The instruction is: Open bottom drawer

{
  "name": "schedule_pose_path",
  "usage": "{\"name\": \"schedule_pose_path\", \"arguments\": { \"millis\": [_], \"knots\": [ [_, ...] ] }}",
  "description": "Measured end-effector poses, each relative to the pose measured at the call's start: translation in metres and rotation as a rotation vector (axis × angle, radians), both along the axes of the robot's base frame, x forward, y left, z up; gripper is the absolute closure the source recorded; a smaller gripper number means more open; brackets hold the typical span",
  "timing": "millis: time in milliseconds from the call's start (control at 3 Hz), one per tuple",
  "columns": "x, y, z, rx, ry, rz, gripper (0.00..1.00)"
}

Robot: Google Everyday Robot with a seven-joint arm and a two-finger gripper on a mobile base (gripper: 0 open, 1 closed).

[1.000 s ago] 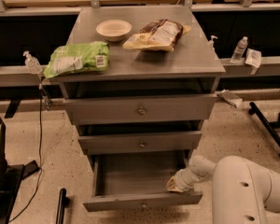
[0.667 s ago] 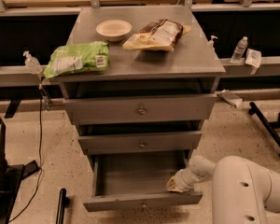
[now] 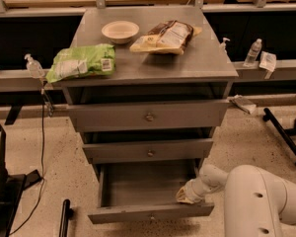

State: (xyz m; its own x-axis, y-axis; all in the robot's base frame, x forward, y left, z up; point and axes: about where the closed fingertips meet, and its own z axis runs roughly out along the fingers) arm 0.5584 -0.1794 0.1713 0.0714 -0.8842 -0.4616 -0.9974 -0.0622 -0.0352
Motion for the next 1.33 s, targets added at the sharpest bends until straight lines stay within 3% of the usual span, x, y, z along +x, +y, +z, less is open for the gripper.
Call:
{"name": "schedule_pose_path", "arguments": {
  "millis": [667, 1000, 1333],
  "knots": [
    [0.0001, 0.0000, 0.0001, 0.000, 0.000, 0.000, 1.00],
    [0.0001, -0.0001, 0.0002, 0.000, 0.000, 0.000, 0.87],
    [0.0002, -0.0001, 0.0002, 0.000, -0.001, 0.000, 0.64]
  ]
}}
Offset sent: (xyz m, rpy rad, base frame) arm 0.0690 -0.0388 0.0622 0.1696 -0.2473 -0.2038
